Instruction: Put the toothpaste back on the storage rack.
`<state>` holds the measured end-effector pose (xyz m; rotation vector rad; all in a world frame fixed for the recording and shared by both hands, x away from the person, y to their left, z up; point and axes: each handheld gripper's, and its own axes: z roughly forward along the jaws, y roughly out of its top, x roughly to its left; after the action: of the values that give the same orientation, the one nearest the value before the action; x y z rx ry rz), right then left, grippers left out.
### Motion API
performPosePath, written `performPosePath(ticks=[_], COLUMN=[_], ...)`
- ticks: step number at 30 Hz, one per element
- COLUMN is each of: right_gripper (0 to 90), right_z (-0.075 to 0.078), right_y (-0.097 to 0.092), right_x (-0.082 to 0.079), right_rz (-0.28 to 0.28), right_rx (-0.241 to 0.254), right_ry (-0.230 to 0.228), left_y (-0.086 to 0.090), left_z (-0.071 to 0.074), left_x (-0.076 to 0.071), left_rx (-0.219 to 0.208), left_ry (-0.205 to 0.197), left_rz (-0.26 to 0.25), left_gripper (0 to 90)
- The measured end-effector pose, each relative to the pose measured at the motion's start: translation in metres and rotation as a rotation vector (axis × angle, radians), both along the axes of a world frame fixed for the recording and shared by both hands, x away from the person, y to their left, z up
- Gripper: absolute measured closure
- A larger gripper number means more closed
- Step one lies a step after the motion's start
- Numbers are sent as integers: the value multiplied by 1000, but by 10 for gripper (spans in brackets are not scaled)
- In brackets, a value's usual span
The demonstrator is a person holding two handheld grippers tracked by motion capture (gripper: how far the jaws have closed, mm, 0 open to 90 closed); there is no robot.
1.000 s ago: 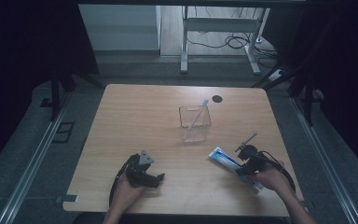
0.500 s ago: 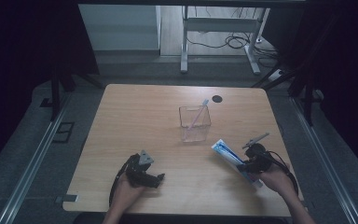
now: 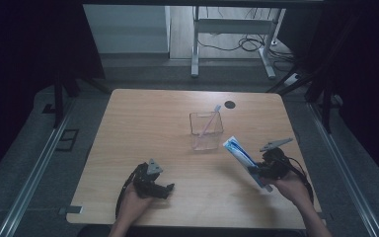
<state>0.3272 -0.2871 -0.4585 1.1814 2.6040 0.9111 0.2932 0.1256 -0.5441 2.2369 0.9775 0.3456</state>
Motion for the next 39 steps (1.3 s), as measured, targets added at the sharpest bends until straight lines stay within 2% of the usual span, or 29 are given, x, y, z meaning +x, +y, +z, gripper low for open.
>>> performPosePath(ticks=[20,35,39], right_gripper=[737,736,736], right_z=[33,51,56], right_y=[16,33,40], right_x=[9,25,30], right_rz=[-1,9,8], right_rx=[95,162,177], right_ry=[-138,-197,-225], left_y=[0,0,0], left_z=[0,0,0], left_x=[0,0,0], left_rx=[0,0,-1], left_ry=[-4,-3,-3], left_rz=[-1,-2,-2], left_gripper=[45,45,45])
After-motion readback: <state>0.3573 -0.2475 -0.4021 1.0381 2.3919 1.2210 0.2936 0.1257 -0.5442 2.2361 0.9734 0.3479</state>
